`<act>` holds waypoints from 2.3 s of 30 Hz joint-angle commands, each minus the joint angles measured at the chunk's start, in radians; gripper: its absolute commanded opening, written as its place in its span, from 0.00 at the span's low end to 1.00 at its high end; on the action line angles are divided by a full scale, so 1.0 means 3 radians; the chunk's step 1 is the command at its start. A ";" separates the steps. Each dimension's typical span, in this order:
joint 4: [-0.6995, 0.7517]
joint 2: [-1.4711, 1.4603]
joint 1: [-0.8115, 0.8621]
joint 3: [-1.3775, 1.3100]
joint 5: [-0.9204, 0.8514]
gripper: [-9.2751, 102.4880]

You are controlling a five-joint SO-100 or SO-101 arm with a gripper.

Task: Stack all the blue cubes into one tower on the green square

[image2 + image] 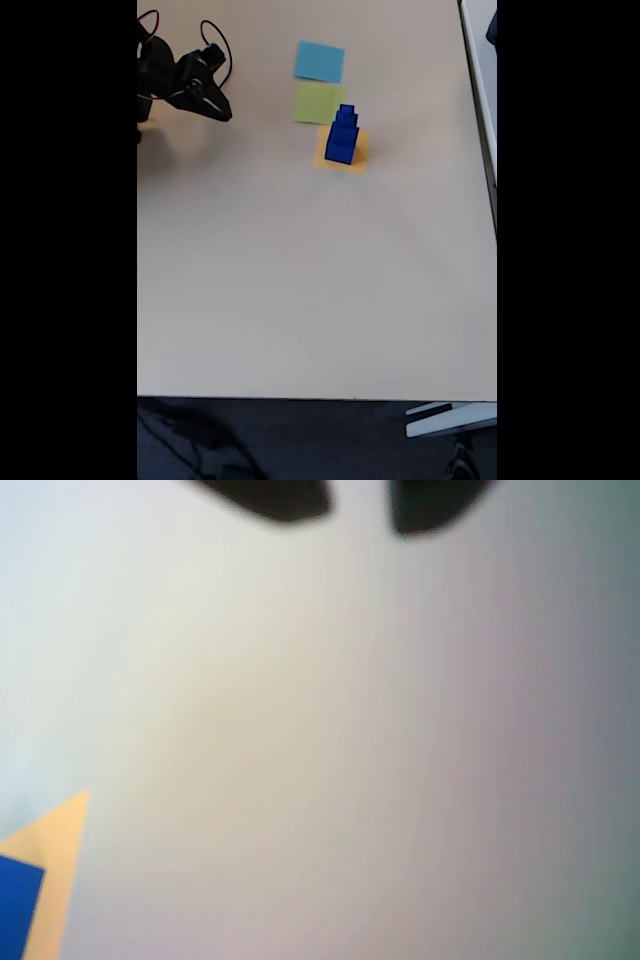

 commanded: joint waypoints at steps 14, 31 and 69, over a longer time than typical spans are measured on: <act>-0.0036 0.0077 0.0036 0.0026 -0.0133 0.08; -0.0036 0.0077 0.0036 0.0026 -0.0133 0.08; -0.0798 0.0077 0.0036 0.0026 0.0910 0.08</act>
